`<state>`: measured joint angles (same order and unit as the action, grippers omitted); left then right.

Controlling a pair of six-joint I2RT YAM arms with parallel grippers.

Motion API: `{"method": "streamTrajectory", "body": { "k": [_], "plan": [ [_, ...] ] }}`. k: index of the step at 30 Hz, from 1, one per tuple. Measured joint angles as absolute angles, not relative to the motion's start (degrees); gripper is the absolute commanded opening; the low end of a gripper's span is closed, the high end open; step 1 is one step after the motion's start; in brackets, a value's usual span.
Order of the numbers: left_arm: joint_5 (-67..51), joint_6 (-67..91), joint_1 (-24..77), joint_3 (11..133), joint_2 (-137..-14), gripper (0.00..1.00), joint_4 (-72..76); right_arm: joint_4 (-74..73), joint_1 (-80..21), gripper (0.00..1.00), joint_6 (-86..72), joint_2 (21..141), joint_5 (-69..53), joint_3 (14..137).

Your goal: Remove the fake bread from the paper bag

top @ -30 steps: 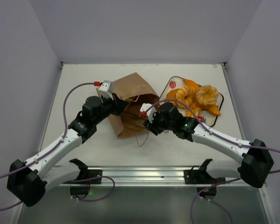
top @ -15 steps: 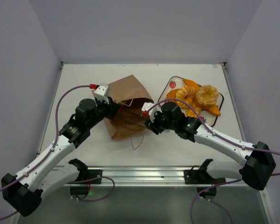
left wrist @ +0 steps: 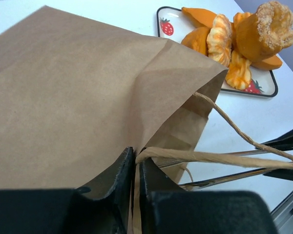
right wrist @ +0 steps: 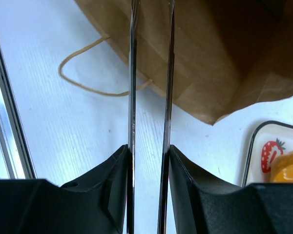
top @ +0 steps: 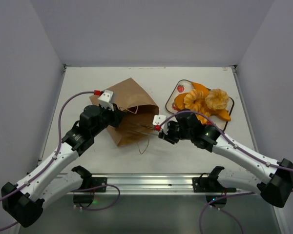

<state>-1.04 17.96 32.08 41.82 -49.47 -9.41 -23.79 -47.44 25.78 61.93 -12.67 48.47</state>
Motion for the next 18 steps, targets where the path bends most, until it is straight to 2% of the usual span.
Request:
{"method": "streamTrajectory", "body": {
  "k": [3, 4, 8, 12, 18],
  "plan": [
    [-1.1, 19.1, 32.1, 40.9, -51.4, 0.3, -7.7, -27.5, -46.3, 0.38, 27.9, 59.5, -12.7, 48.6],
    [-1.1, 19.6, 32.1, 40.8, -52.5, 0.41, -7.0, -28.5, -45.6, 0.38, 28.3, 58.7, -12.7, 48.6],
    [-1.0, 21.5, 32.1, 40.4, -56.5, 0.61, -4.8, -31.7, -40.9, 0.37, 29.0, 55.6, -13.1, 48.6],
    [-1.1, 22.4, 32.1, 40.6, -59.3, 0.67, -2.8, -33.7, -35.6, 0.37, 28.9, 53.2, -13.3, 48.6],
    [-1.8, 22.3, 32.1, 44.5, -62.2, 0.74, -3.2, -35.4, -34.5, 0.37, 28.8, 53.0, -15.0, 48.2]
  ]
}}
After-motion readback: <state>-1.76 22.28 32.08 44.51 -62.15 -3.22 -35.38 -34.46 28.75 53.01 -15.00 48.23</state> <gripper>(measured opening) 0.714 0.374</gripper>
